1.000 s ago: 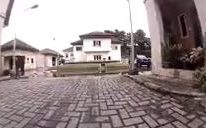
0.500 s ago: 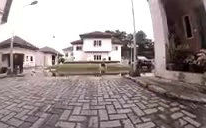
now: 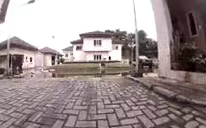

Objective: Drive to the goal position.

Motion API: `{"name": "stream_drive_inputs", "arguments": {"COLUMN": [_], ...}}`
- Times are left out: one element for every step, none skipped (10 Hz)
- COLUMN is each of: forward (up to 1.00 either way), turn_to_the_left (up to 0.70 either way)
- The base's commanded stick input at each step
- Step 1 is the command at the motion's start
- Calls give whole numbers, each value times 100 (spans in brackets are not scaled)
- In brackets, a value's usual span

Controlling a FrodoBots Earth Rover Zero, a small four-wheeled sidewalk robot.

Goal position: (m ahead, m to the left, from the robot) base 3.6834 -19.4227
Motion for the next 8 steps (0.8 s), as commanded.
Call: {"name": "stream_drive_inputs", "arguments": {"forward": [50, 50, 50, 50, 50, 50, 50, 50], "turn_to_the_left": [0, 0, 0, 0, 0, 0, 0, 0]}}
